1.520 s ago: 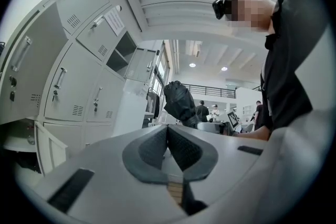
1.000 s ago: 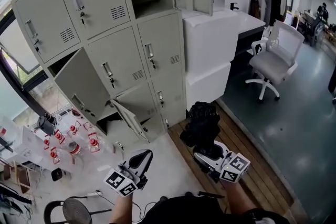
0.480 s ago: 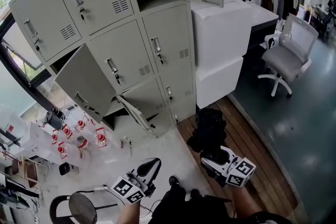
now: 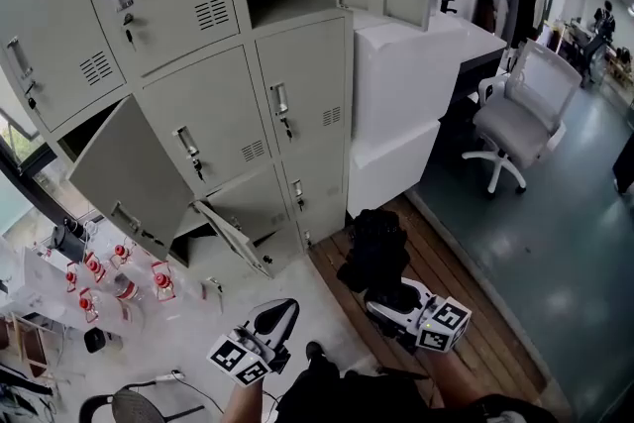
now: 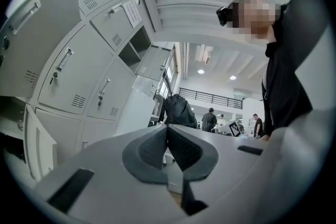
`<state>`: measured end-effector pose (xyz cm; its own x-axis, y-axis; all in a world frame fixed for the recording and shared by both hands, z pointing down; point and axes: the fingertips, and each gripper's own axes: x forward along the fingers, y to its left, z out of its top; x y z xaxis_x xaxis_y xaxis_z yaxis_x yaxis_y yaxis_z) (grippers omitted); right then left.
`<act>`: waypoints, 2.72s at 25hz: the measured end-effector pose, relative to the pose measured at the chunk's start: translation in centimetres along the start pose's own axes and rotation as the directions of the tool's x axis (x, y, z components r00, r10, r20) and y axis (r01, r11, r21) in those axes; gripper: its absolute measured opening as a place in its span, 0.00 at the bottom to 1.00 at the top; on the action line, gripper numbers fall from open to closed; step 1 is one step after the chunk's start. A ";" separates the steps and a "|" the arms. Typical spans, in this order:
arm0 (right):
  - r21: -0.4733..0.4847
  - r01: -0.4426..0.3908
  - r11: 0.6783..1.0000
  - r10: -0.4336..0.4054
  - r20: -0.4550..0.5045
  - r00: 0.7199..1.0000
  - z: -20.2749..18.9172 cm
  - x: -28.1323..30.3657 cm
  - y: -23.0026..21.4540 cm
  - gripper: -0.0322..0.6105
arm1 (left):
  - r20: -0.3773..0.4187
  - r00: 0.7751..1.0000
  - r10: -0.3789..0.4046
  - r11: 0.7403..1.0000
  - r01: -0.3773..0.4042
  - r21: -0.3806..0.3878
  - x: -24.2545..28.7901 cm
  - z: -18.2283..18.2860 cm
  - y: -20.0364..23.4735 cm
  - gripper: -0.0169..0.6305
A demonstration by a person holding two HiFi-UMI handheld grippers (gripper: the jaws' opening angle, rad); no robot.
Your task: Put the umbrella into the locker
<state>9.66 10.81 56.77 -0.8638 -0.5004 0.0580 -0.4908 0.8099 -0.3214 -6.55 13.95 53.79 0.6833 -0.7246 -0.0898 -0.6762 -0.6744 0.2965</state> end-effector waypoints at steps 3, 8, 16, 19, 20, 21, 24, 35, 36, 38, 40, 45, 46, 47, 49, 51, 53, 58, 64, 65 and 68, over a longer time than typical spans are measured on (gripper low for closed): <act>-0.013 0.012 1.000 -0.012 -0.006 1.000 1.3 2.5 -1.0 0.46 | 0.010 1.000 -0.012 1.000 0.012 0.008 0.9 1.4 3.3 0.05; -0.006 0.036 0.999 -0.036 -0.007 0.999 2.9 6.5 -2.8 0.46 | 0.043 0.998 -0.035 0.999 0.035 -0.005 2.2 4.2 8.0 0.05; 0.003 0.073 0.997 -0.073 0.062 0.995 5.9 12.1 -4.7 0.46 | 0.020 0.992 -0.126 0.990 0.125 0.060 4.2 7.3 11.7 0.05; -0.001 0.086 0.996 -0.086 0.066 0.994 6.5 12.9 -5.5 0.46 | 0.014 0.990 -0.143 0.988 0.142 0.065 5.4 8.0 13.0 0.05; -0.002 0.090 0.996 -0.090 0.067 0.994 6.7 13.2 -5.9 0.46 | 0.013 0.989 -0.147 0.987 0.145 0.067 5.8 8.2 13.3 0.05; -0.002 0.094 0.996 -0.093 0.068 0.993 6.8 13.5 -6.3 0.46 | 0.011 0.989 -0.149 0.986 0.148 0.070 6.1 8.4 13.7 0.05; -0.004 0.095 0.995 -0.095 0.072 0.993 7.4 14.5 -7.8 0.46 | 0.005 0.988 -0.154 0.984 0.153 0.085 7.2 9.6 14.7 0.05; -0.108 0.013 0.994 0.000 0.120 0.993 15.5 19.2 -14.6 0.46 | -0.050 0.997 -0.051 0.983 0.059 0.174 15.5 14.9 18.8 0.05; -0.135 0.001 0.991 0.015 0.117 0.993 16.6 19.4 -15.0 0.46 | -0.055 0.998 -0.042 0.981 0.052 0.189 16.3 15.6 19.0 0.05; -0.191 -0.021 0.981 0.044 0.117 0.992 19.2 20.0 -15.8 0.46 | -0.060 0.998 -0.028 0.975 0.040 0.219 17.8 17.3 19.6 0.05; -0.250 -0.031 0.968 0.062 0.118 0.991 22.2 20.7 -16.6 0.46 | -0.057 0.998 -0.016 0.967 0.030 0.252 19.2 19.2 20.1 0.05; -0.340 -0.063 0.938 0.116 0.138 0.984 30.2 22.8 -18.0 0.46 | -0.036 0.999 -0.007 0.943 0.018 0.333 21.9 24.2 20.7 0.05; -0.348 -0.072 0.935 0.129 0.145 0.981 31.7 23.3 -18.0 0.46 | -0.033 0.999 -0.006 0.935 0.017 0.354 22.2 25.3 20.8 0.05; -0.363 -0.075 0.929 0.138 0.152 0.979 33.1 23.7 -17.8 0.46 | -0.030 1.000 -0.005 0.927 0.015 0.375 22.5 26.3 20.8 0.05; -0.404 -0.068 0.912 0.144 0.159 0.977 35.8 24.6 -17.4 0.46 | -0.017 1.000 -0.003 0.911 0.010 0.413 23.0 28.4 20.9 0.05; -0.444 -0.055 0.894 0.141 0.163 0.976 38.2 25.4 -16.9 0.46 | 0.003 1.000 -0.007 0.900 0.005 0.435 23.4 30.5 20.8 0.05; -0.480 -0.031 0.877 0.129 0.172 0.976 40.6 26.0 -16.7 0.45 | 0.022 0.999 -0.026 0.893 0.014 0.451 23.8 32.3 20.5 0.05; -0.491 0.026 0.871 0.087 0.206 0.975 46.8 27.3 -16.1 0.45 | 0.055 0.996 -0.072 0.873 0.036 0.487 24.2 37.1 19.8 0.05; -0.538 0.084 0.839 0.025 0.193 0.981 53.2 29.0 -14.9 0.45 | 0.065 0.994 -0.093 0.829 0.041 0.558 24.4 41.6 18.9 0.05; -0.544 0.097 0.833 0.011 0.191 0.982 54.3 29.3 -14.8 0.45 | 0.072 0.992 -0.101 0.822 0.042 0.568 24.4 42.3 18.6 0.05; -0.557 0.142 0.818 -0.041 0.190 0.981 57.4 30.2 -14.7 0.45 | 0.080 0.989 -0.126 0.808 0.056 0.587 24.4 44.0 17.9 0.05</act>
<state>-2.65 -33.76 8.97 -0.8055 -0.5823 -0.1095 -0.5878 0.7619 0.2720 -14.08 -22.05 15.11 0.7390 -0.6427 -0.2020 -0.6698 -0.6685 -0.3232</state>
